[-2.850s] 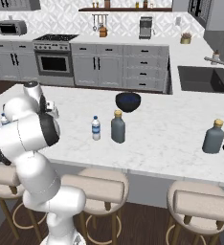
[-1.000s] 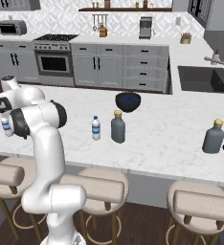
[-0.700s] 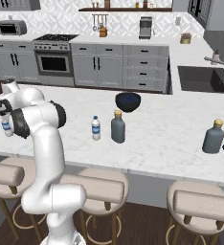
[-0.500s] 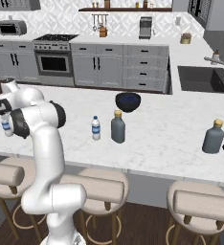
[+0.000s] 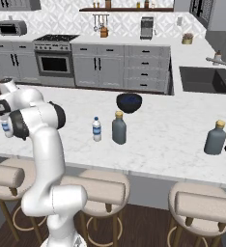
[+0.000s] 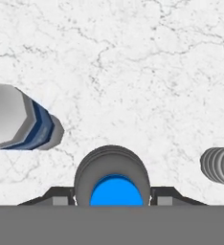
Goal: Move the plastic bottles in the middle to the plastics group, and the glass bottles in the middle to the glass group.
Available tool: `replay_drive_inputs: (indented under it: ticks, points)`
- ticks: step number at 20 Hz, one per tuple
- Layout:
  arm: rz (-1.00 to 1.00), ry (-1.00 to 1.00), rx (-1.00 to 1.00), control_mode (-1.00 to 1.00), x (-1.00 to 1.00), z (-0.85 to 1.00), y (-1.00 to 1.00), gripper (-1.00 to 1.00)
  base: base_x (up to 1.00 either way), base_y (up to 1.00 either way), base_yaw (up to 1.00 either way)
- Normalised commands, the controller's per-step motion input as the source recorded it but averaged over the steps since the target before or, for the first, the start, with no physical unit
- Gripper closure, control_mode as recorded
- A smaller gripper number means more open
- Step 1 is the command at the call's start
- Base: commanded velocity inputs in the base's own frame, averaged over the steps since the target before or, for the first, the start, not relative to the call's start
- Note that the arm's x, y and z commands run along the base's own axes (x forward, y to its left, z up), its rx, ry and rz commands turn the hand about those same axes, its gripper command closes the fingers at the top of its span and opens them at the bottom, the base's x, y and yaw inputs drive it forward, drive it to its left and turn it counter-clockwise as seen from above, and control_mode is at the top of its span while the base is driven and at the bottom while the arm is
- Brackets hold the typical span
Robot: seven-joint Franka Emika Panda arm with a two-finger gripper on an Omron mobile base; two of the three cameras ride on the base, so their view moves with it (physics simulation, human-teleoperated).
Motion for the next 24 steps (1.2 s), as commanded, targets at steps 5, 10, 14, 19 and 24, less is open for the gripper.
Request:
replay_drive_inputs:
  ticks: [5, 10, 14, 19, 24]
  points:
    - [0.00, -0.03, -0.02, -1.00, -0.01, 0.24, 0.00, -1.00, 0.00, 0.00, 0.00]
    - [0.00, -0.05, 0.00, -1.00, 0.00, 0.46, 0.00, -1.00, 0.00, 0.00, 0.00]
    - [-0.02, -0.03, 0.03, -1.00, -0.19, 0.57, -0.13, -1.00, 0.00, 0.00, 0.00]
    - [-0.18, 0.00, 0.14, -1.00, -0.68, 0.23, -0.78, -1.00, 0.00, 0.00, 0.00]
    - [-0.26, 0.00, 0.19, -1.00, -0.78, 0.00, -1.00, -1.00, 0.00, 0.00, 0.00]
